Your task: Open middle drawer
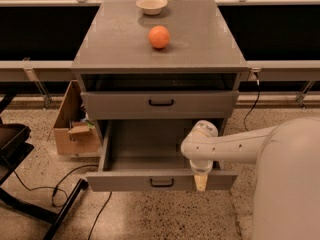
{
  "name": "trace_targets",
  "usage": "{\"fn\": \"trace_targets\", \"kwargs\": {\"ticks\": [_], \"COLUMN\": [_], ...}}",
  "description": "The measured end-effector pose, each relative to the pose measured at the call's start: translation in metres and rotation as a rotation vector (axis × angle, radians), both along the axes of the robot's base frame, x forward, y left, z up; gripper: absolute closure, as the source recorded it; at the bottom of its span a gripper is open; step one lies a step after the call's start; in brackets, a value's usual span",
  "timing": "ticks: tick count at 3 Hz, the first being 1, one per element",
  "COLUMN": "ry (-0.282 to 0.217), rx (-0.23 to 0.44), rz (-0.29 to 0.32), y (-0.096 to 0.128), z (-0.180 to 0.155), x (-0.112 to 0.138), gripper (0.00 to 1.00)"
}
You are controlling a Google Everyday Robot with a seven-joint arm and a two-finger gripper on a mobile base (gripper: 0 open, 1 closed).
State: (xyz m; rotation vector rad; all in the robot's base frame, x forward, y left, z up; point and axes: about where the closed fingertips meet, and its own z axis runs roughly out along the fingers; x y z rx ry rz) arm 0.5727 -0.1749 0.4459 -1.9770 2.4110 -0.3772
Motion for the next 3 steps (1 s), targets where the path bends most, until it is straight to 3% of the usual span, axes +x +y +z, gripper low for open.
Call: {"fn": "trace_targets", "kwargs": {"ticks": [2,3], "ry": [0.0,0.05], "rx": [0.0,0.046], "rz": [0.0,-0.002], "y": [0.0,-0.006], "z": [0.0,-0.017], "x": [0.0,-0.03], "gripper": [0.0,0.0]}}
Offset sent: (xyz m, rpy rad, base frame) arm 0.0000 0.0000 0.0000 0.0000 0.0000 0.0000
